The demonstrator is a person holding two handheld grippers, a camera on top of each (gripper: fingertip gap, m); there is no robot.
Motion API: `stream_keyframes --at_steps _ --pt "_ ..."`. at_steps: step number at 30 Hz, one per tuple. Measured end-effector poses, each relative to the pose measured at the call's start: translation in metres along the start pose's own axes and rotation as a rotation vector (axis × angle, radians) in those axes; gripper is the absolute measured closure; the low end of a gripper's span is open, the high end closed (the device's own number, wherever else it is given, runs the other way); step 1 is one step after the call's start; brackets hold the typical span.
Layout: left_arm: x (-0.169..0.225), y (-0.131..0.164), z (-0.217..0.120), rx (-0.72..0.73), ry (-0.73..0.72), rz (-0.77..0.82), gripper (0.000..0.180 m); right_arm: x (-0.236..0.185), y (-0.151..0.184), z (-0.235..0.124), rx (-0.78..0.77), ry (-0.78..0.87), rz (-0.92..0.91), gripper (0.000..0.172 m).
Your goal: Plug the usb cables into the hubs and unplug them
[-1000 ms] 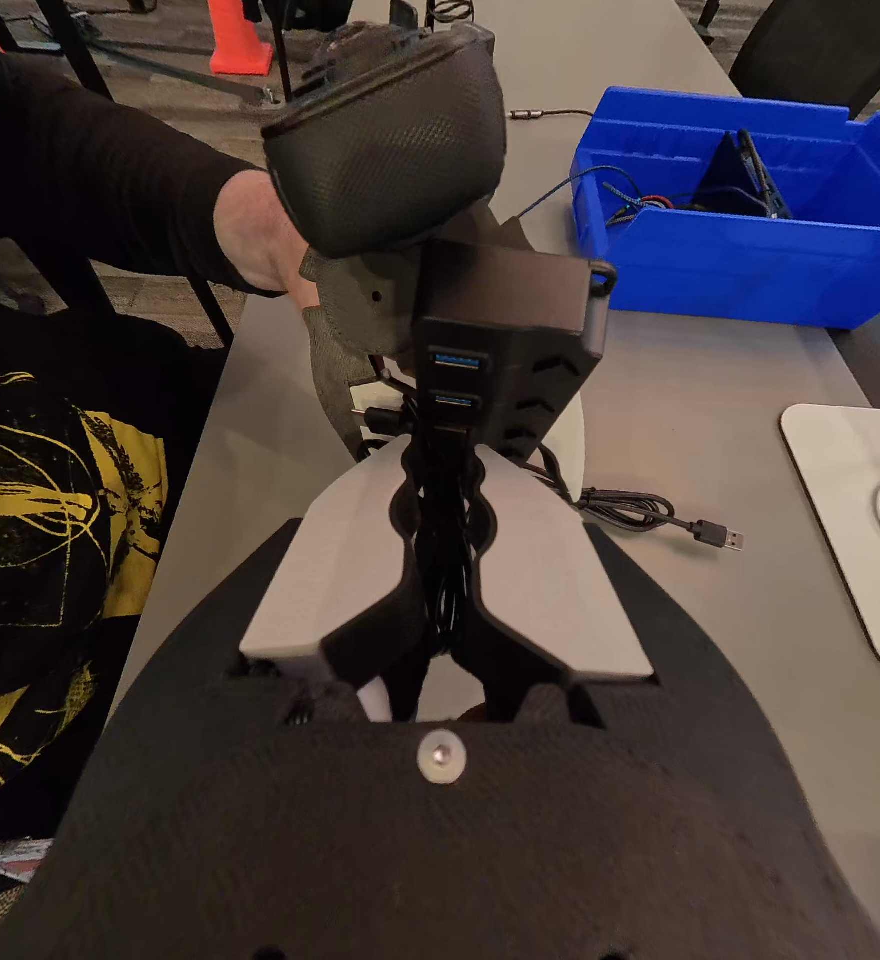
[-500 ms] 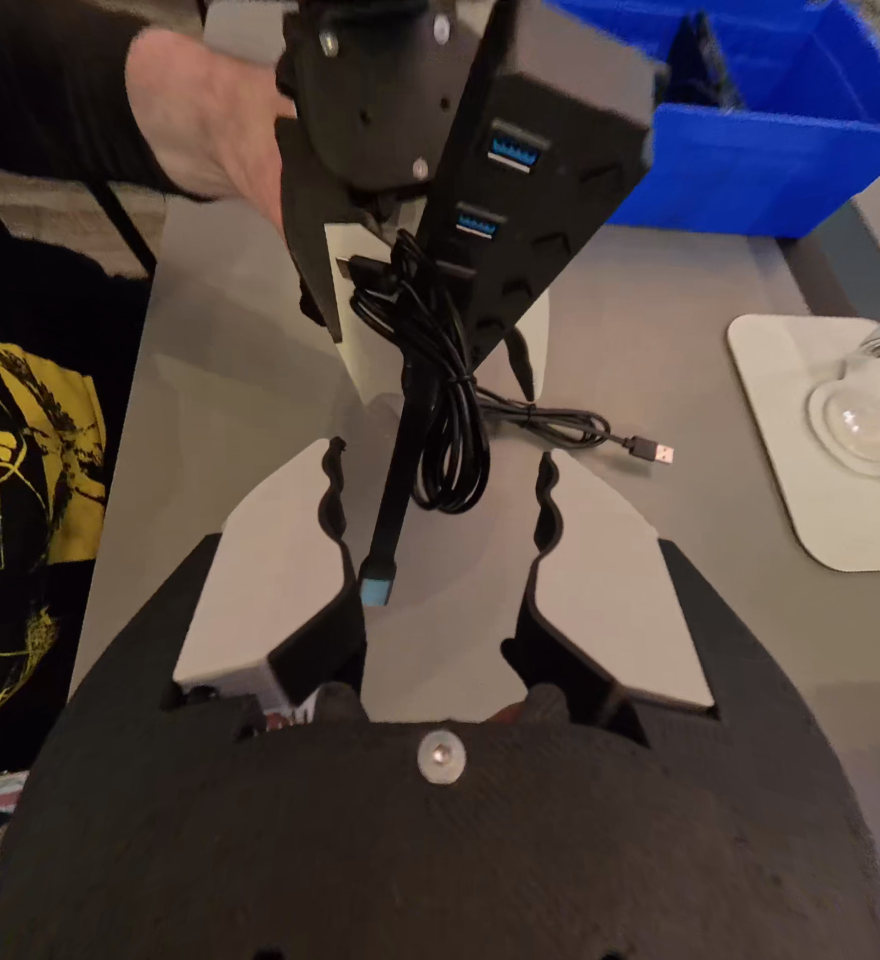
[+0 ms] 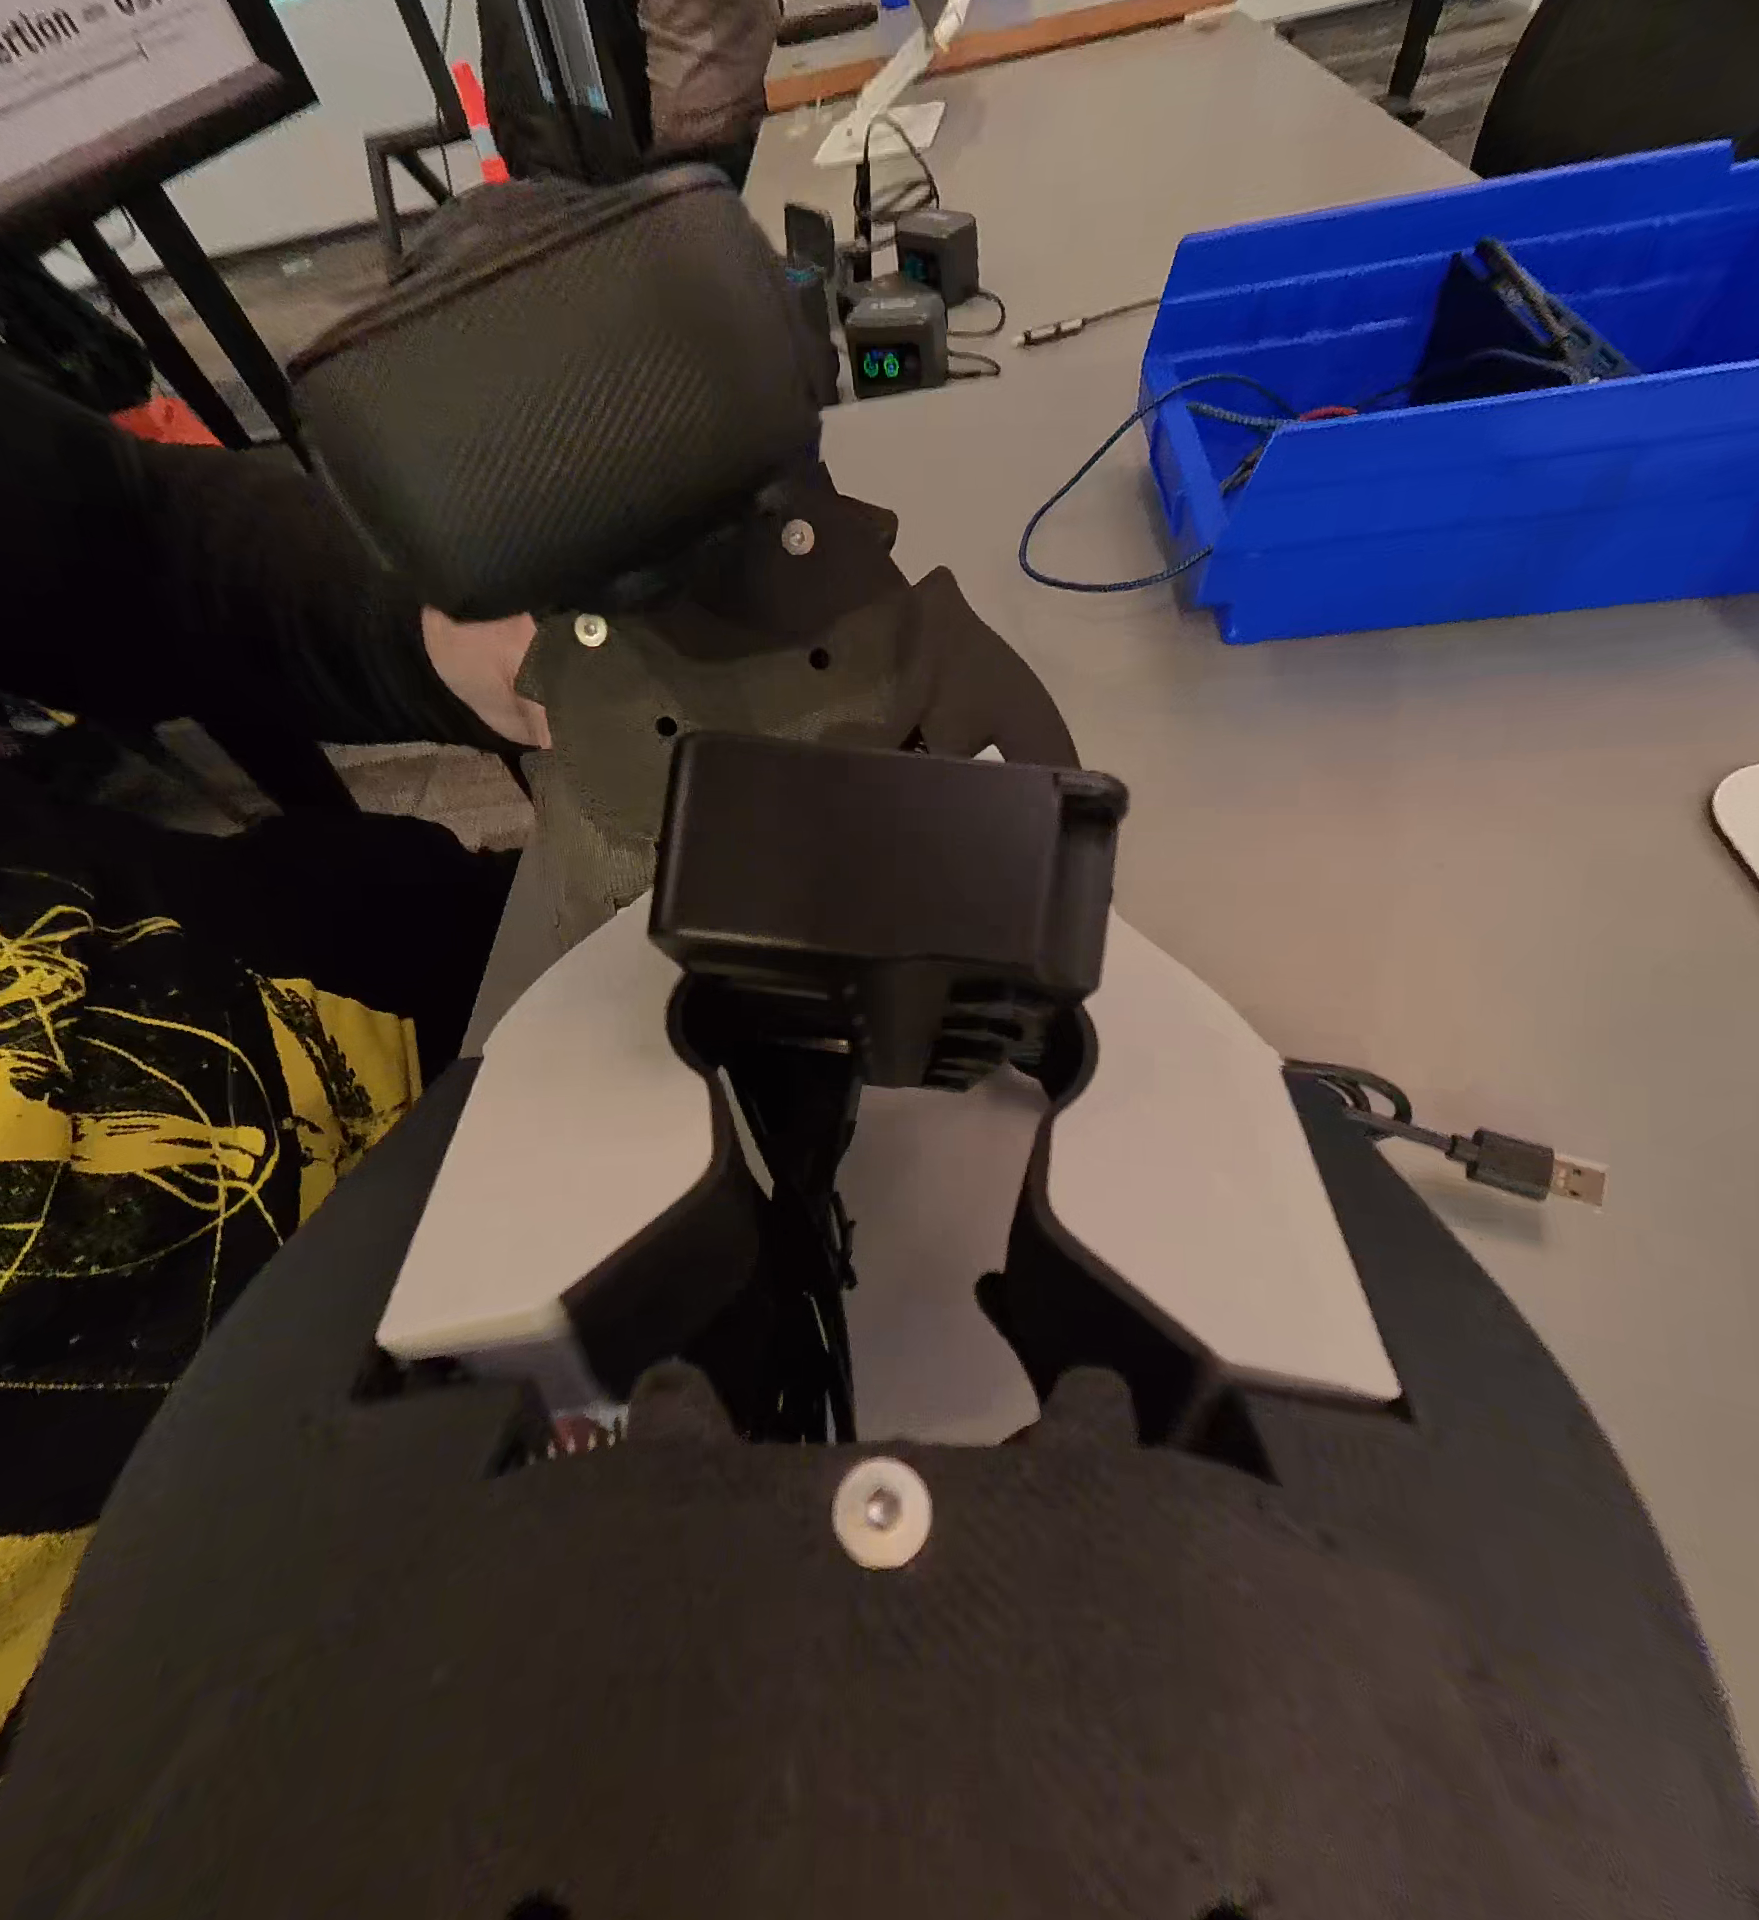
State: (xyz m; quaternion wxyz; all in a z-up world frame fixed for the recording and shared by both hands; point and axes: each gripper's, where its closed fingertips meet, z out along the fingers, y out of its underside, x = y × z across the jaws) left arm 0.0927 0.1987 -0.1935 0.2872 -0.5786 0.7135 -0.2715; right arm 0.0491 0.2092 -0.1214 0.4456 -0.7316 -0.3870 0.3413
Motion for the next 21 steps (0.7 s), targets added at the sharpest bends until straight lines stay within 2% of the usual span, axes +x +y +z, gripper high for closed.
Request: stream_keyframes --at_steps 1,2,3,4,5,8,11,14,18,21 --pt "0.002 -0.004 -0.002 0.019 0.023 -0.014 0.110 -0.001 -0.002 -0.002 0.019 -0.009 0.011 0.113" --pt "0.005 -0.008 -0.005 0.041 0.059 -0.039 0.101 -0.001 -0.003 -0.005 0.031 -0.017 0.022 0.113" --pt "0.001 -0.012 -0.010 0.061 0.063 -0.077 0.073 0.002 -0.005 -0.012 0.042 -0.008 0.027 0.112" --pt "-0.003 -0.015 -0.017 0.079 0.065 -0.103 0.059 0.006 -0.007 -0.020 0.056 0.013 0.029 0.113" --pt "-0.009 -0.021 -0.026 0.117 0.050 -0.119 0.057 0.012 -0.010 -0.032 0.074 0.031 0.035 0.113" --pt "-0.032 -0.031 -0.052 0.200 0.011 -0.181 0.062 0.035 -0.029 -0.076 0.146 0.106 0.036 0.113" --pt "-0.048 -0.028 -0.065 0.236 -0.029 -0.210 0.074 0.070 -0.058 -0.135 0.183 0.251 -0.001 0.113" --pt "-0.054 -0.018 -0.061 0.215 -0.026 -0.236 0.084 0.102 -0.098 -0.196 0.184 0.407 -0.080 0.112" --pt "-0.053 -0.008 -0.050 0.180 -0.017 -0.238 0.086 0.142 -0.146 -0.267 0.163 0.579 -0.143 0.113" --pt "-0.054 -0.001 -0.044 0.152 -0.022 -0.236 0.087 0.179 -0.159 -0.313 0.124 0.700 -0.124 0.112"
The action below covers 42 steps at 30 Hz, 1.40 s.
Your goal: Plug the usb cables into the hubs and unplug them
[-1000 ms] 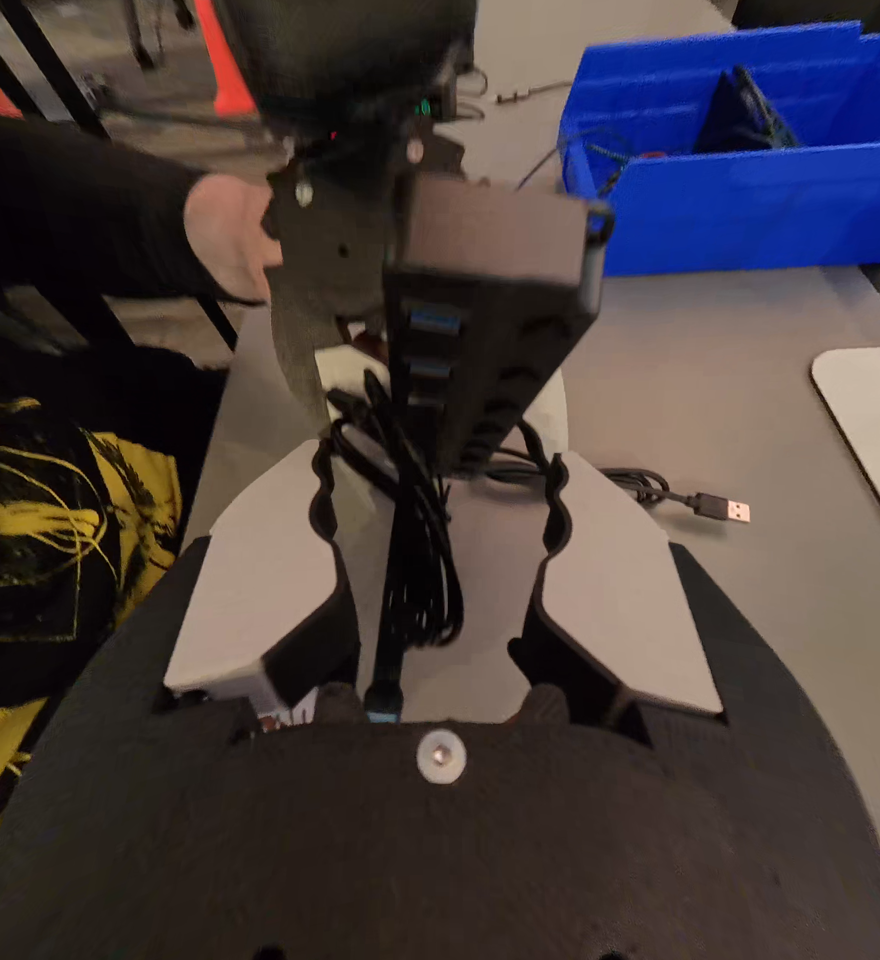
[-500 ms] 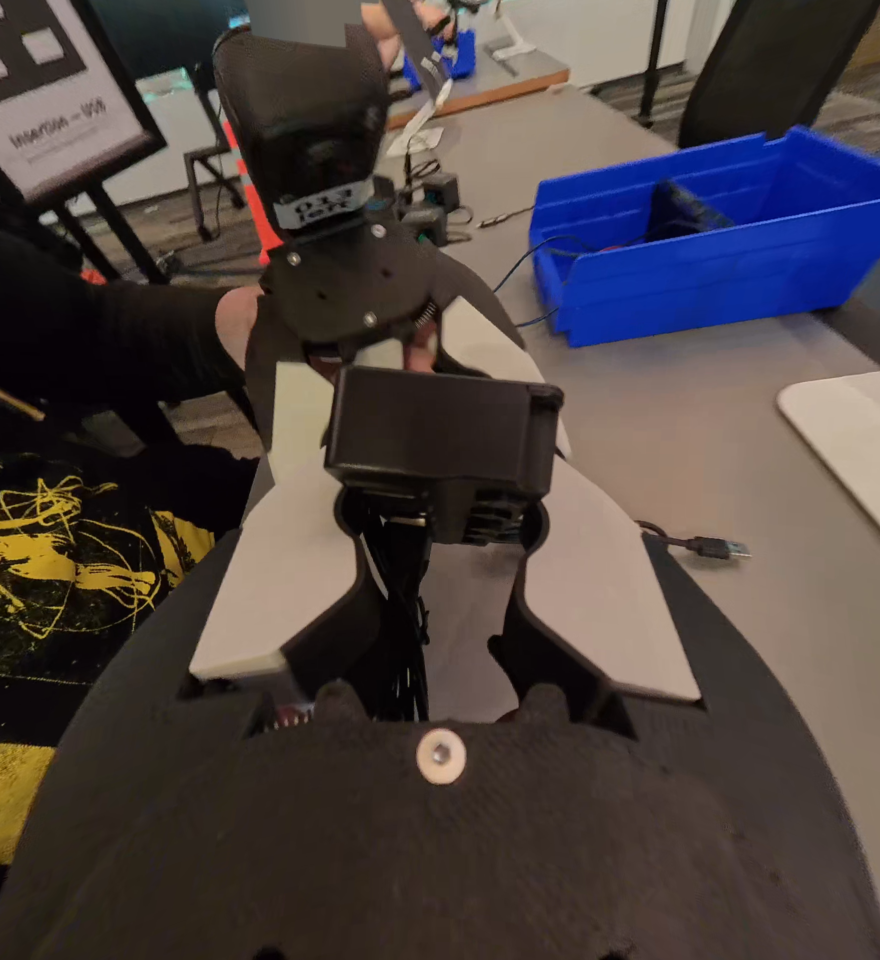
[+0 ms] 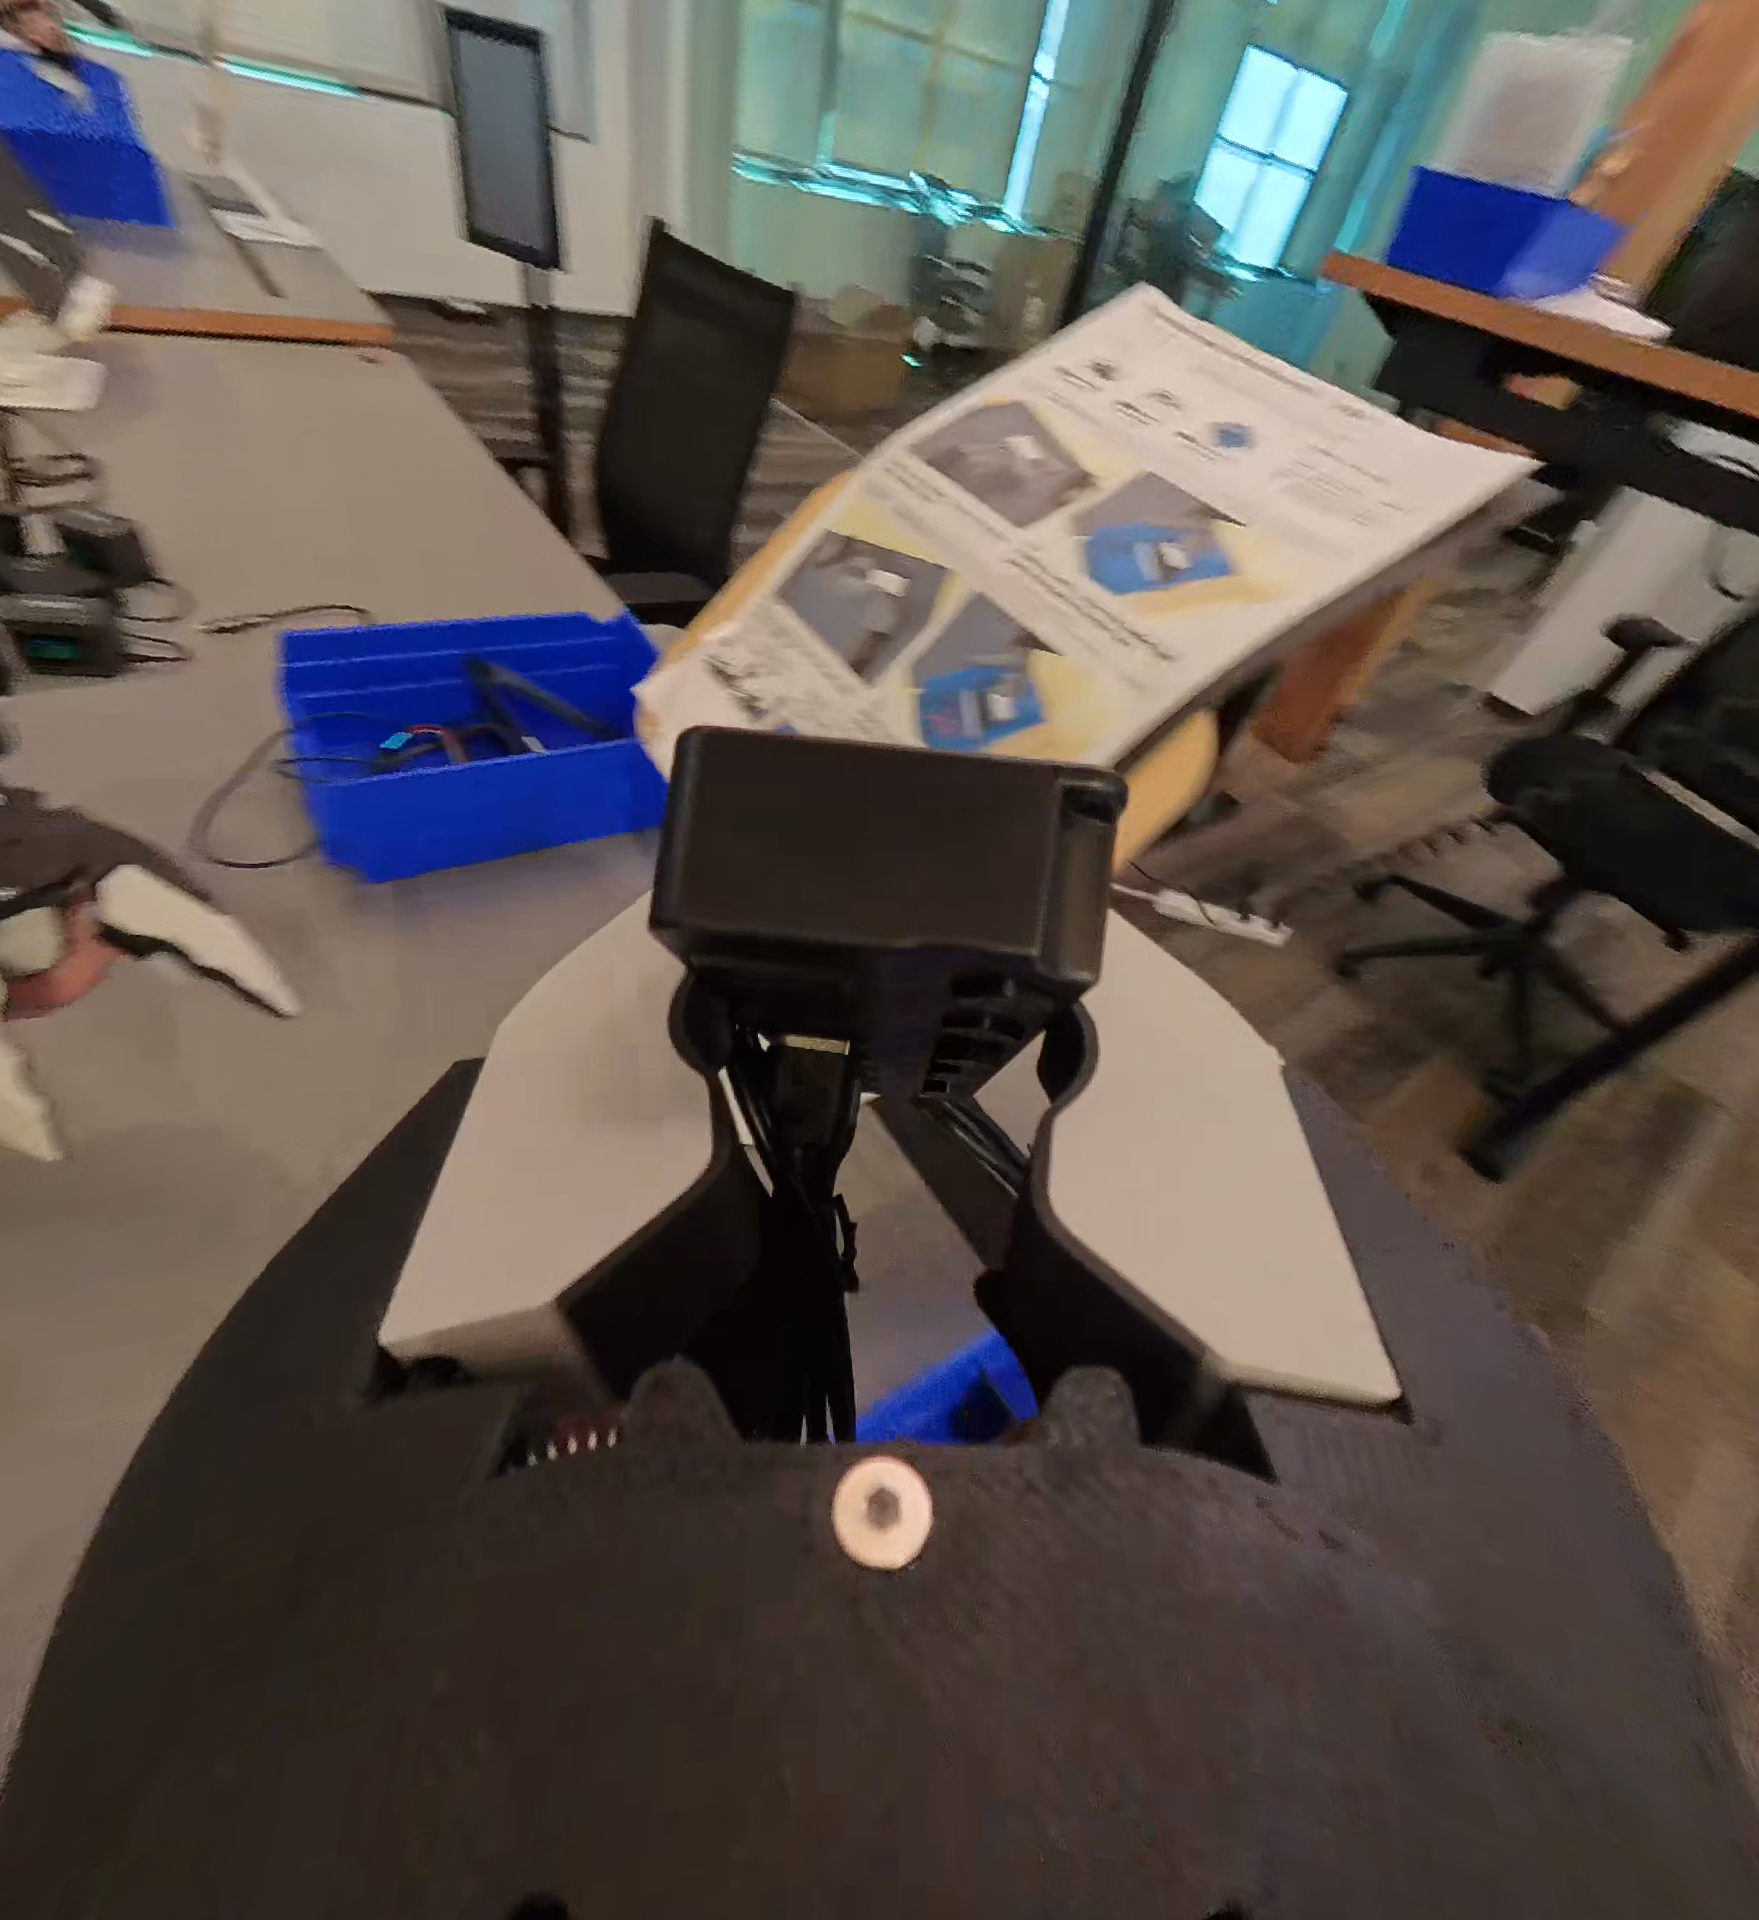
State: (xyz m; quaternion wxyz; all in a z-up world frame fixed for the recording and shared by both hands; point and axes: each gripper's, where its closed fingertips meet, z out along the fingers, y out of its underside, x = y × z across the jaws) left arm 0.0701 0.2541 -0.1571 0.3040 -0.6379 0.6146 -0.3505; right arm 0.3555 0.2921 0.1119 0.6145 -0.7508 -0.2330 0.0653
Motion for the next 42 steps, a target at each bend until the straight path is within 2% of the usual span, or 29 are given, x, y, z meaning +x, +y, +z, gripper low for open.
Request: stream_keyframes --at_steps 4,7,11,14,16,19,22,26,27,28,30,31,32,35,38,42 --pt "-0.004 0.008 0.002 -0.019 0.002 -0.011 0.088 0.062 0.036 0.003 -0.132 0.083 0.088 0.113" --pt "-0.007 0.012 0.004 -0.026 0.006 -0.026 0.089 0.093 0.085 0.016 -0.257 0.118 0.113 0.113" --pt "-0.010 0.021 0.008 -0.051 0.010 -0.039 0.090 0.119 0.156 0.048 -0.376 0.049 0.208 0.113" --pt "-0.012 0.027 0.011 -0.070 0.016 -0.040 0.091 0.133 0.196 0.071 -0.416 -0.019 0.155 0.112" --pt "-0.014 0.031 0.013 -0.084 0.013 -0.041 0.091 0.140 0.222 0.082 -0.488 -0.056 0.034 0.114" --pt "-0.018 0.037 0.015 -0.092 0.020 -0.058 0.092 0.145 0.239 0.096 -0.504 -0.116 0.015 0.112" --pt "-0.024 0.045 0.018 -0.105 0.023 -0.073 0.092 0.160 0.253 0.092 -0.473 -0.136 0.163 0.114" --pt "-0.027 0.050 0.020 -0.110 0.035 -0.093 0.092 0.174 0.298 0.075 -0.491 -0.105 0.538 0.108" --pt "-0.027 0.052 0.021 -0.113 0.037 -0.096 0.092 0.176 0.304 0.071 -0.522 -0.072 0.577 0.106" --pt "-0.027 0.053 0.022 -0.115 0.041 -0.099 0.093 0.180 0.308 0.067 -0.564 -0.007 0.536 0.104" --pt "-0.026 0.055 0.022 -0.122 0.046 -0.097 0.093 0.190 0.328 0.052 -0.756 0.148 0.368 0.099" --pt "-0.026 0.055 0.022 -0.127 0.046 -0.094 0.093 0.189 0.338 0.045 -0.848 0.176 0.326 0.085" --pt "-0.025 0.055 0.022 -0.130 0.045 -0.090 0.093 0.188 0.344 0.040 -0.903 0.187 0.325 0.072" --pt "-0.026 0.052 0.017 -0.127 0.028 -0.078 0.093 0.193 0.338 0.022 -0.909 0.249 0.330 0.058" --pt "-0.034 0.047 0.006 -0.113 -0.010 -0.070 0.092 0.192 0.316 -0.002 -0.862 0.342 0.314 0.057" --pt "-0.056 0.043 -0.018 -0.097 -0.116 -0.079 0.092 0.155 0.308 -0.036 -0.913 0.401 0.243 0.065"
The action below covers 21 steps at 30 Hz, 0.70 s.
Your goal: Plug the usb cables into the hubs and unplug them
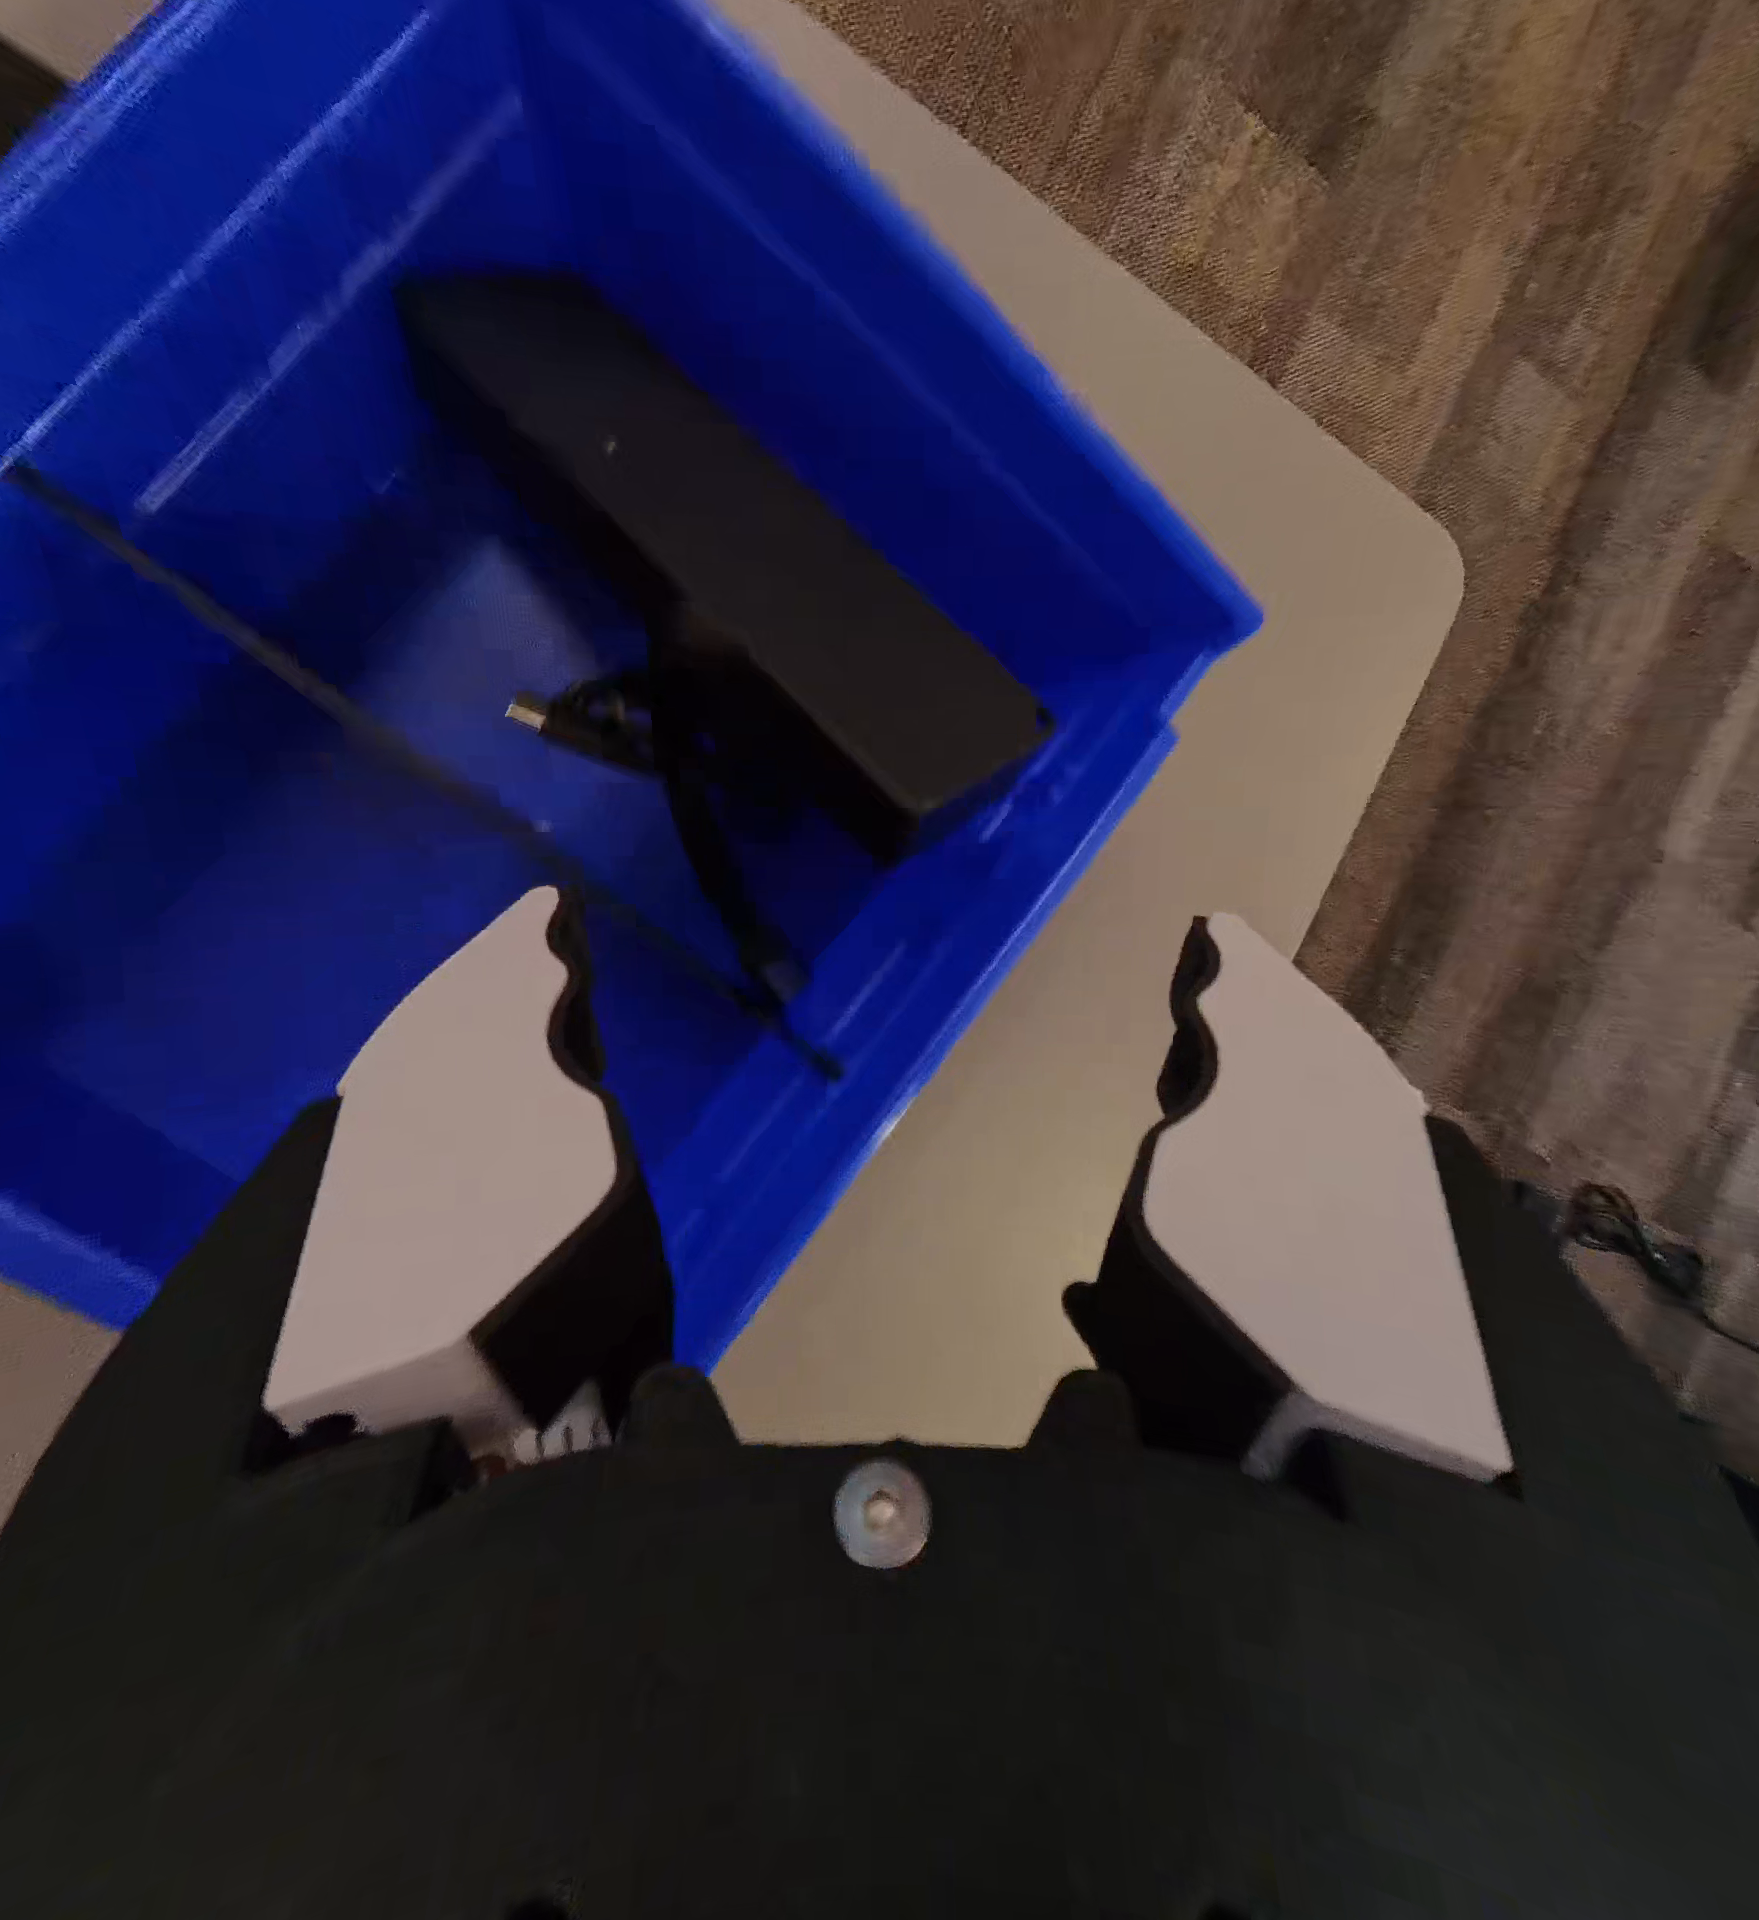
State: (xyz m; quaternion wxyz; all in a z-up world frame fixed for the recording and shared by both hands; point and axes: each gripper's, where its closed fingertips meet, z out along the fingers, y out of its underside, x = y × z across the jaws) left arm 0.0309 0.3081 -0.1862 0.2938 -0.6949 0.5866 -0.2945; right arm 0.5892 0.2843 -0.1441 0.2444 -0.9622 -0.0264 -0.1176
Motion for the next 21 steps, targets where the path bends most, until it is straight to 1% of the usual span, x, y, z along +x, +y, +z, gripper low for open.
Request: stream_keyframes --at_steps 2,4,5,7,8,9,10,11,12,15,17,19,21 --pt "-0.023 -0.001 -0.020 0.017 -0.103 -0.023 0.091 -0.017 0.029 -0.011 -0.039 0.016 0.007 0.072" --pt "-0.048 -0.002 -0.047 0.053 -0.193 -0.066 0.091 -0.034 0.065 -0.012 -0.093 -0.004 0.040 0.082" --pt "-0.061 -0.001 -0.062 0.076 -0.238 -0.093 0.092 -0.041 0.084 -0.007 -0.134 -0.023 0.059 0.088" --pt "-0.089 0.006 -0.092 0.093 -0.353 -0.142 0.093 -0.054 0.114 0.009 -0.210 -0.086 0.098 0.088" --pt "-0.103 0.012 -0.107 0.088 -0.418 -0.158 0.093 -0.060 0.123 0.016 -0.236 -0.126 0.108 0.096" --pt "-0.117 0.018 -0.122 0.081 -0.480 -0.172 0.093 -0.060 0.125 0.020 -0.224 -0.124 0.112 0.112" --pt "-0.129 0.024 -0.135 0.078 -0.532 -0.185 0.094 -0.056 0.122 0.022 -0.190 -0.106 0.122 0.116" --pt "-0.139 0.030 -0.146 0.071 -0.568 -0.200 0.096 -0.054 0.120 0.023 -0.171 -0.123 0.147 0.121" --pt "-0.149 0.036 -0.156 0.061 -0.599 -0.215 0.096 -0.051 0.120 0.023 -0.164 -0.142 0.171 0.130" --pt "-0.170 0.049 -0.173 0.025 -0.646 -0.224 0.099 -0.032 0.117 0.029 -0.148 -0.139 0.192 0.145" --pt "-0.182 0.058 -0.175 -0.040 -0.663 -0.210 0.100 -0.021 0.114 0.034 -0.130 -0.152 0.214 0.151" --pt "-0.195 0.063 -0.175 -0.100 -0.695 -0.171 0.100 -0.020 0.113 0.036 -0.140 -0.175 0.209 0.156" --pt "-0.208 0.059 -0.170 -0.128 -0.699 -0.139 0.105 -0.020 0.114 0.035 -0.154 -0.171 0.202 0.152"
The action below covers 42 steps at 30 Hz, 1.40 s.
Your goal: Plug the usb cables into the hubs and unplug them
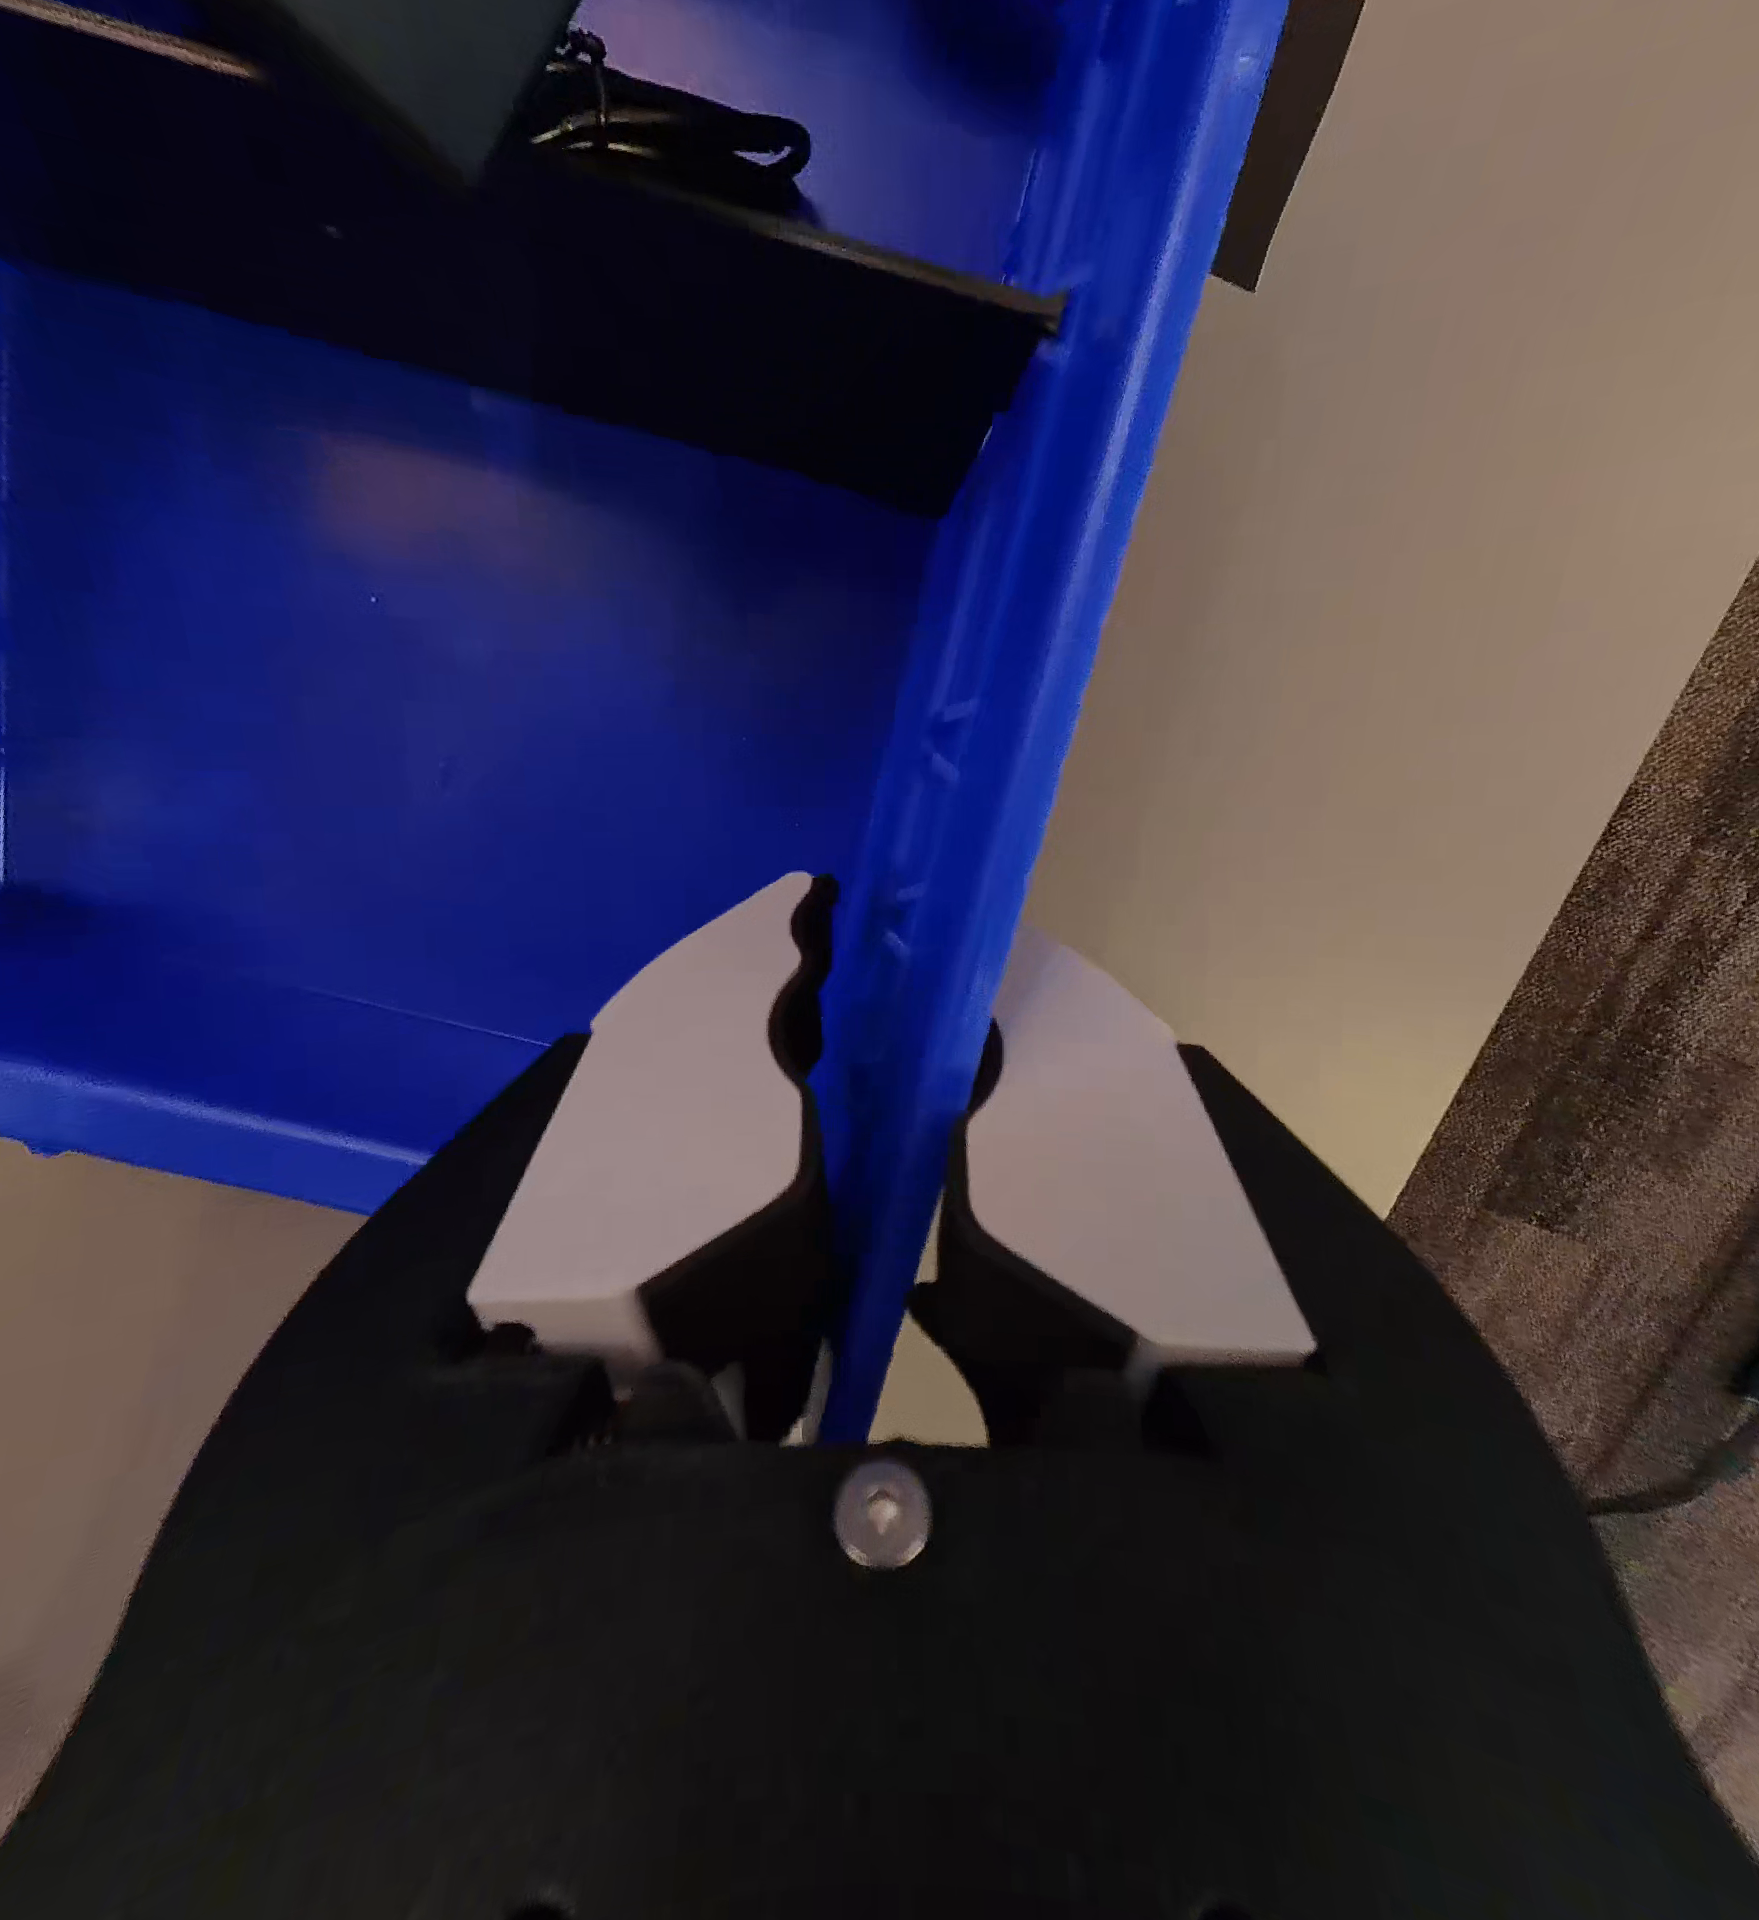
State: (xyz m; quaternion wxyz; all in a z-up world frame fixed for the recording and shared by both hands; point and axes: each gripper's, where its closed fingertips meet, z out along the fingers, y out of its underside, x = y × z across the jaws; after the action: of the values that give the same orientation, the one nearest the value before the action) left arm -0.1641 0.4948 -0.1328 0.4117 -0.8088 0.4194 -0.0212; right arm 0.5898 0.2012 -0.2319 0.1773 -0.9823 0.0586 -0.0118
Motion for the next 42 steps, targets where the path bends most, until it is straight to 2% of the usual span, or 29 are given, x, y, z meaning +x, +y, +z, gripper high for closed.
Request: stream_keyframes --at_steps 1,2,3,5,8,10,12,15,16,17,20,21,22,25,28,32,35,39,42 --pt "-0.004 -0.006 0.007 -0.007 -0.001 0.021 0.105 0.002 -0.001 -0.001 0.005 0.024 0.000 0.141" --pt "-0.009 -0.015 0.014 -0.009 -0.007 0.048 0.108 0.005 -0.002 -0.004 0.020 0.062 0.001 0.122" --pt "-0.015 -0.025 0.022 -0.008 -0.009 0.073 0.114 0.005 -0.003 -0.009 0.043 0.084 -0.002 0.117" --pt "-0.027 -0.049 0.044 -0.021 0.017 0.091 0.122 0.001 -0.007 -0.022 0.103 0.120 -0.001 0.117" --pt "-0.053 -0.069 0.093 -0.150 0.043 0.110 0.122 -0.010 -0.012 -0.049 0.231 0.191 -0.008 0.119" --pt "-0.067 -0.068 0.127 -0.287 0.078 0.124 0.123 -0.019 -0.014 -0.067 0.317 0.228 -0.013 0.121" --pt "-0.076 -0.063 0.158 -0.401 0.091 0.161 0.133 -0.029 -0.013 -0.079 0.373 0.247 -0.015 0.122" --pt "-0.072 -0.031 0.187 -0.660 0.163 0.184 0.124 -0.046 -0.008 -0.090 0.415 0.259 -0.041 0.126" --pt "-0.073 -0.020 0.192 -0.738 0.163 0.204 0.122 -0.050 -0.007 -0.092 0.428 0.264 -0.050 0.127" --pt "-0.071 -0.018 0.194 -0.787 0.186 0.185 0.130 -0.055 -0.006 -0.094 0.439 0.261 -0.061 0.128" --pt "-0.068 -0.011 0.196 -0.890 0.241 0.136 0.130 -0.067 -0.003 -0.093 0.446 0.255 -0.093 0.131" --pt "-0.067 -0.010 0.197 -0.914 0.254 0.134 0.133 -0.070 -0.003 -0.092 0.449 0.250 -0.101 0.131" --pt "-0.069 -0.008 0.198 -0.931 0.249 0.164 0.146 -0.073 -0.004 -0.092 0.456 0.243 -0.105 0.132" --pt "-0.071 -0.006 0.198 -0.977 0.247 0.159 0.147 -0.080 -0.005 -0.093 0.487 0.233 -0.113 0.134" --pt "-0.078 -0.007 0.198 -0.958 0.197 0.202 0.148 -0.086 -0.004 -0.095 0.511 0.229 -0.121 0.135" --pt "-0.086 -0.023 0.190 -0.847 0.132 0.237 0.149 -0.095 -0.001 -0.095 0.530 0.222 -0.146 0.135" --pt "-0.094 -0.042 0.175 -0.726 0.100 0.206 0.149 -0.104 -0.002 -0.100 0.557 0.216 -0.173 0.136" --pt "-0.096 -0.078 0.134 -0.554 0.066 0.204 0.149 -0.119 -0.006 -0.111 0.621 0.221 -0.201 0.138" --pt "-0.084 -0.111 0.086 -0.390 0.052 0.212 0.149 -0.136 -0.012 -0.123 0.697 0.206 -0.227 0.141"
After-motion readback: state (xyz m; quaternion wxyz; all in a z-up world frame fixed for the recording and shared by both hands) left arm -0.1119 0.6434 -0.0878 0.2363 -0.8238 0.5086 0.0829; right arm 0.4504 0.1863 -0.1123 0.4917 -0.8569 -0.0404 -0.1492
